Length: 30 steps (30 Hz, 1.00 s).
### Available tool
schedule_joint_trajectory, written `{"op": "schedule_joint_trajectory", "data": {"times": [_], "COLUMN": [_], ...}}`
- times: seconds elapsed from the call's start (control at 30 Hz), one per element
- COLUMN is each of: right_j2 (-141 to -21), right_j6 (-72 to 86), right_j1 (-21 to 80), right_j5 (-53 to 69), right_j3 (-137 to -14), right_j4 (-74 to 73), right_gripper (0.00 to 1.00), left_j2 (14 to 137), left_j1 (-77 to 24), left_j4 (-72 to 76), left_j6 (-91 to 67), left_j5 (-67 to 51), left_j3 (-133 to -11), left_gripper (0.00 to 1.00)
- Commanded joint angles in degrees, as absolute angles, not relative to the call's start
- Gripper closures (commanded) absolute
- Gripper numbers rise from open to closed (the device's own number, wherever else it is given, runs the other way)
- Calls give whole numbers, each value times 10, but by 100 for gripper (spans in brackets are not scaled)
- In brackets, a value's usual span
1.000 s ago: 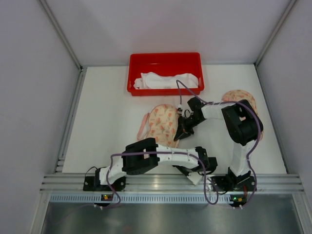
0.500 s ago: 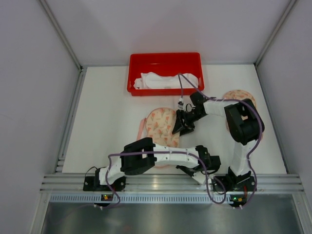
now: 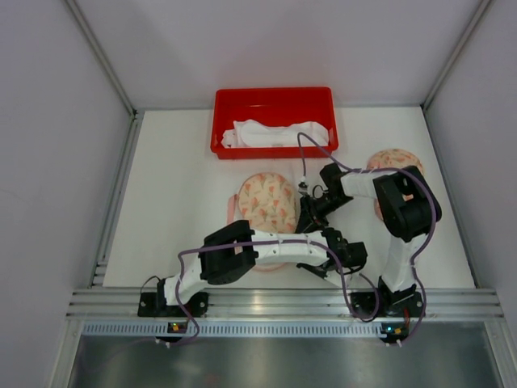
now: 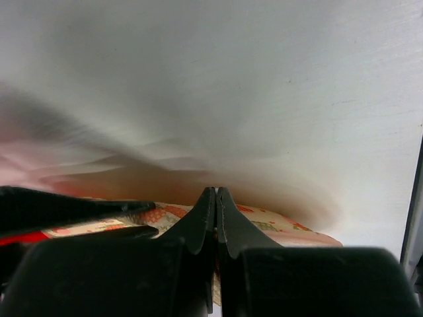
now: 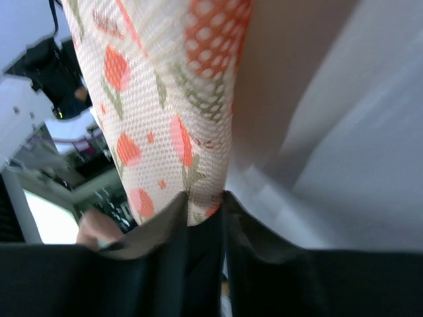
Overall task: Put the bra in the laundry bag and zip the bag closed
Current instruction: Zip the laundry bag at the center of the board.
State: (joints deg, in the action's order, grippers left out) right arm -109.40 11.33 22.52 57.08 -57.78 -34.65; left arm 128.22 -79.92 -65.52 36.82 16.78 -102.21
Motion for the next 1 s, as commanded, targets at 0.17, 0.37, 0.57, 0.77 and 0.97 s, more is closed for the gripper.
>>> {"op": "schedule_joint_trajectory", "data": {"times": [0.17,0.37,0.57,0.77,0.97], "right_j2": [-1116,-1113,-1112,-1120,-1119], "right_j6": [123,140,153,97,83], "right_j1": [227,210,190,189,189], "right_j5": [626,600,585,630,658], "right_j3": [-604,-609,-614,-606,-577], "right_j4": [-338,-315,-298,-347,-352], "right_gripper": [100,100,100,68,43], "left_j2": [1280,1254,1235,1231,1239], "left_j1": [-802,-830,-870,-858,-823], "left_j4": [-631,-630,-629,-605,-597], "left_j6": [352,340,321,319,330], "left_j5": [164,143,124,153,161], "left_j3": [-1040,-994,-962,-970,-998], "left_gripper": [100,100,100,100,100]}}
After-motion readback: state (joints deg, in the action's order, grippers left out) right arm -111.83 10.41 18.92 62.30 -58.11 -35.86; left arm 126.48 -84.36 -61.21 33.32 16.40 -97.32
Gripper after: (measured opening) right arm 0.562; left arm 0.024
